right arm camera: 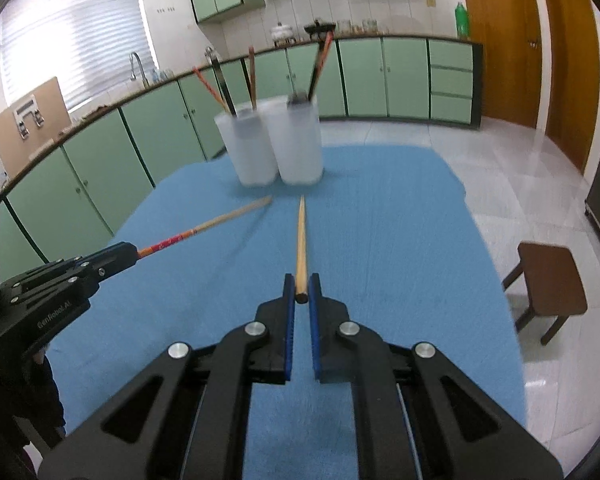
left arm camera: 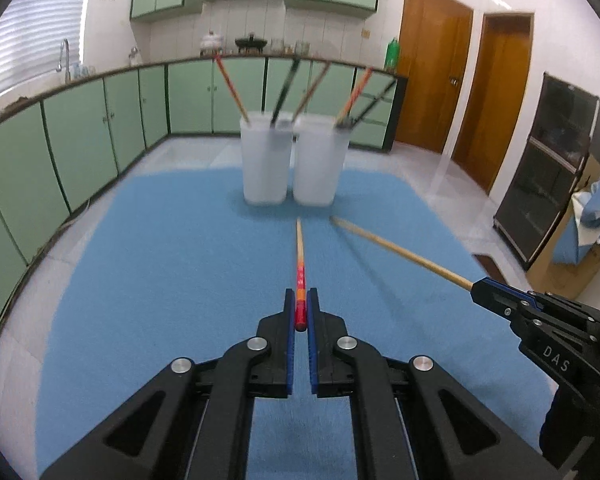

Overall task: Organize utensils
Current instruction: 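Lift both chopsticks and carry them toward the white holder, then lower both chopsticks into the white holder and open both tools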

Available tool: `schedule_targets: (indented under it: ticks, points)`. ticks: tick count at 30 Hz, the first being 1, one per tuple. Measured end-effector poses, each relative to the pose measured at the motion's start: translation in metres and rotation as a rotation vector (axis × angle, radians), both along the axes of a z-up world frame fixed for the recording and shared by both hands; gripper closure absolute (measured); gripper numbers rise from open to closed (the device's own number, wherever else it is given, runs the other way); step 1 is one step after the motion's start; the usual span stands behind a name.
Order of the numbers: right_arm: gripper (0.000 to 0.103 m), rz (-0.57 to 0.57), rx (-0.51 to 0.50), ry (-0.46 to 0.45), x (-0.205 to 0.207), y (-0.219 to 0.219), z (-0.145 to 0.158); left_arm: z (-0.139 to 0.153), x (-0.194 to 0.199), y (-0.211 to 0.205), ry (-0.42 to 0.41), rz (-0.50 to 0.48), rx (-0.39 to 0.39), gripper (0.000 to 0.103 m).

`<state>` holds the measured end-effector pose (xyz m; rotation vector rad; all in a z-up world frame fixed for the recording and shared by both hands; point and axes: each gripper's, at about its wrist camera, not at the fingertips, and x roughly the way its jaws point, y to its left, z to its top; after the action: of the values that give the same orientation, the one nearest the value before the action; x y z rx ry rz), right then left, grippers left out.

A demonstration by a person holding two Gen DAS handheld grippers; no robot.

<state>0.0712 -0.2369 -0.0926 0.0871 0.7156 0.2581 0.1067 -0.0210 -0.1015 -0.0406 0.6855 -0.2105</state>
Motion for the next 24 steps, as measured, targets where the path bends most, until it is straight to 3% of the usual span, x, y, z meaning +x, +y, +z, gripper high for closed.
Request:
schedule_targets:
  ticks: [12, 24]
  points:
    - [0.097, 0.062, -0.032, -0.142, 0.02, 0.004, 0.08, 0.076, 0.017, 0.013, -0.167, -0.041, -0.002, 0.098]
    - [0.097, 0.165, -0.07, -0.189, 0.054, 0.02, 0.14, 0.116, 0.041, 0.01, -0.212, -0.117, -0.004, 0.098]
